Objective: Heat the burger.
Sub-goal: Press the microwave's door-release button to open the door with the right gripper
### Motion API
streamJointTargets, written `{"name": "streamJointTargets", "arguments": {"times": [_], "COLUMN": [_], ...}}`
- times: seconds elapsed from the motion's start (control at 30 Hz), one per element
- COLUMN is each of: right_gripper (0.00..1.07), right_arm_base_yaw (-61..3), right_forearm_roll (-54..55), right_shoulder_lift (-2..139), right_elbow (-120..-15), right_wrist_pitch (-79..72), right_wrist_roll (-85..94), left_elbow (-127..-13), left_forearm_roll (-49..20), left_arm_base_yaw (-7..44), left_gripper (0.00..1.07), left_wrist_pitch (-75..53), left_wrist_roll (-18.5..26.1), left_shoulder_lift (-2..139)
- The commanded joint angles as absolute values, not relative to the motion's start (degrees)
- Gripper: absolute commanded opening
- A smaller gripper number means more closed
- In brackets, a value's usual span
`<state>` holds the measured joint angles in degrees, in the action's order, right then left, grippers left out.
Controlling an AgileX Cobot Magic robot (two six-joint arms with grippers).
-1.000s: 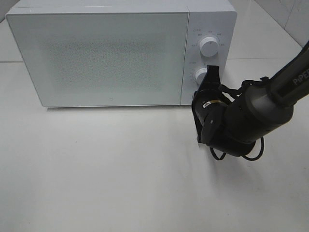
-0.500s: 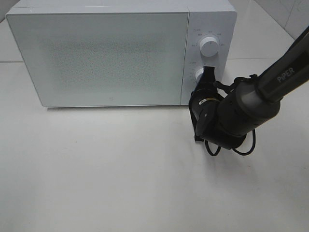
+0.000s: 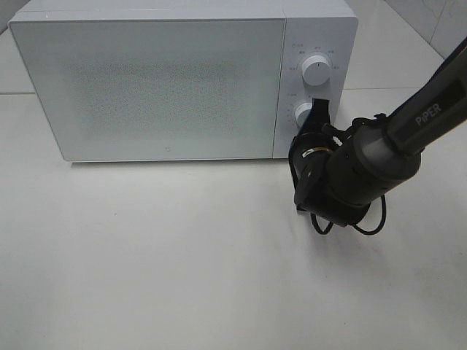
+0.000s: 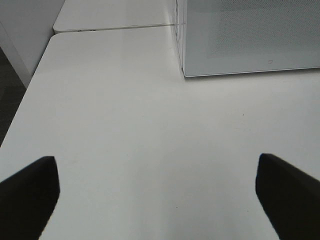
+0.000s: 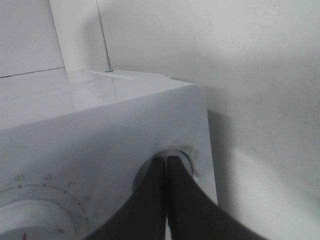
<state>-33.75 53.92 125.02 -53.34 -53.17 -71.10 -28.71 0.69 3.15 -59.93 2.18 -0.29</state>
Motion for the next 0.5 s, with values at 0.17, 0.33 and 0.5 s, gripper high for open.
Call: {"name": "streamJointTargets", "arguments": {"times": [0.17, 0.33, 0.5], "right_gripper": [0.0, 0.0, 0.0], "right_arm_base_yaw": [-32.9, -32.9, -32.1], "right_forearm_roll": [51.9, 52.9, 52.2], "right_shoulder_lift": [127.1, 127.8, 128.7], "right_elbow": [-57.6, -57.6, -59.0], "right_wrist_pitch": [-60.7, -65.4, -67.0], "right_wrist_roll": [-70.4, -70.0, -70.1], "left_elbow": [-28.5, -28.5, -28.5], "left_forearm_roll": [0.6, 0.6, 0.6], "left_arm_base_yaw": [2.9, 2.9, 2.9], "left_gripper": [1.0, 1.0, 1.0], "left_wrist_pitch": [-59.5, -59.5, -59.5], "left_wrist_roll": [2.2, 2.2, 2.2], "left_shoulder_lift": [-1.5, -1.5, -1.5]}}
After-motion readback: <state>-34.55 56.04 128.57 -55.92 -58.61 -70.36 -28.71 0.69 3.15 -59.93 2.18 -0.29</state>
